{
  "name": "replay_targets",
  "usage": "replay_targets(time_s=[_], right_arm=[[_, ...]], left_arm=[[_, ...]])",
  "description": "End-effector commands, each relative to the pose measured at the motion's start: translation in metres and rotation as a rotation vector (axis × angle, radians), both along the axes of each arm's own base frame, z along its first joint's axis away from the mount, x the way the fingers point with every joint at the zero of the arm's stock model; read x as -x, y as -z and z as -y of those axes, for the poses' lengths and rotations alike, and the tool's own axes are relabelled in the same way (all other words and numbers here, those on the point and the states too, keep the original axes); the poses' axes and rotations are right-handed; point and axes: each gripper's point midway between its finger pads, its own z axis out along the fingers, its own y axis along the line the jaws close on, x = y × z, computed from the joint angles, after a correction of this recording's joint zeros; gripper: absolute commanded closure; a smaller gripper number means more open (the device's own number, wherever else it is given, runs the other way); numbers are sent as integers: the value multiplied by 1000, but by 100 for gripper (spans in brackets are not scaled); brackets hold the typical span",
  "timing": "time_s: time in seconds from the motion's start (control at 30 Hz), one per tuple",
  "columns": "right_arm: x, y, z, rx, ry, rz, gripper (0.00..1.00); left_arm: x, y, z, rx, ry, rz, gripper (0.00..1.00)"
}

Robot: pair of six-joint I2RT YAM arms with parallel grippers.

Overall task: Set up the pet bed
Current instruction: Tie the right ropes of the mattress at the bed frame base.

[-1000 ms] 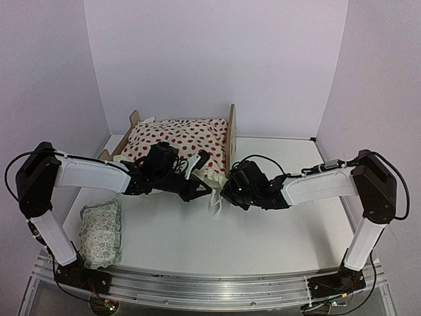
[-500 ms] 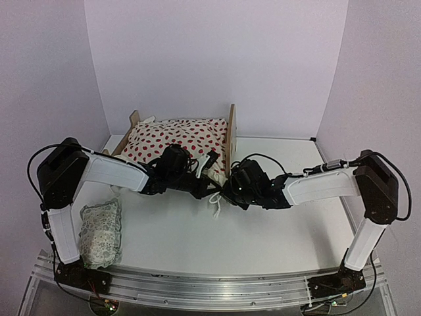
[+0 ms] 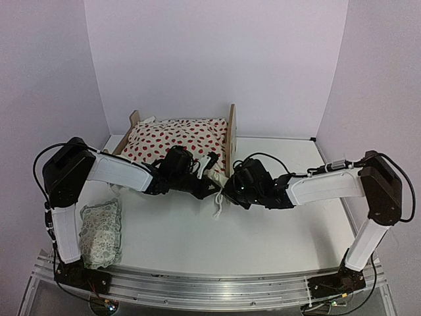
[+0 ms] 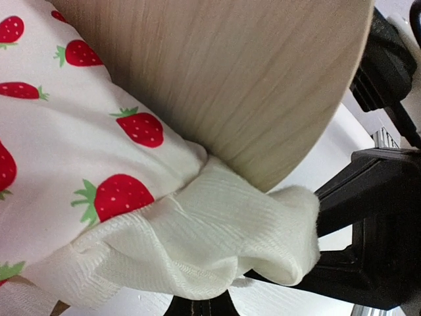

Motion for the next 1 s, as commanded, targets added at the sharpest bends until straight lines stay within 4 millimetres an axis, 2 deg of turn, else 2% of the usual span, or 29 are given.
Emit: replay_targets(time_s=[0.0, 0.17, 0.3, 0.4, 0.43, 0.5, 0.97], right_arm=[[-4, -23, -10, -44, -33, 42, 100], [-6, -28, -24, -61, -77, 42, 100], [-5, -25, -33, -80, -117, 14, 99], [0, -21, -36, -92, -137, -11, 86], [0, -20, -36, -95, -138, -17, 81], [3, -19, -35, -98, -146, -25, 76], [17, -18, -15, -49, -139, -57, 74]], left_arm=[[5, -24, 18, 106, 92, -7, 100], [17, -19, 19, 125, 139, -44, 100], [25, -22, 24, 160, 195, -63, 100], [31, -26, 27, 190, 229, -79, 100], [33, -27, 28, 197, 244, -87, 100], [37, -26, 27, 214, 266, -112, 100], [41, -37, 9, 469, 378, -354, 100]])
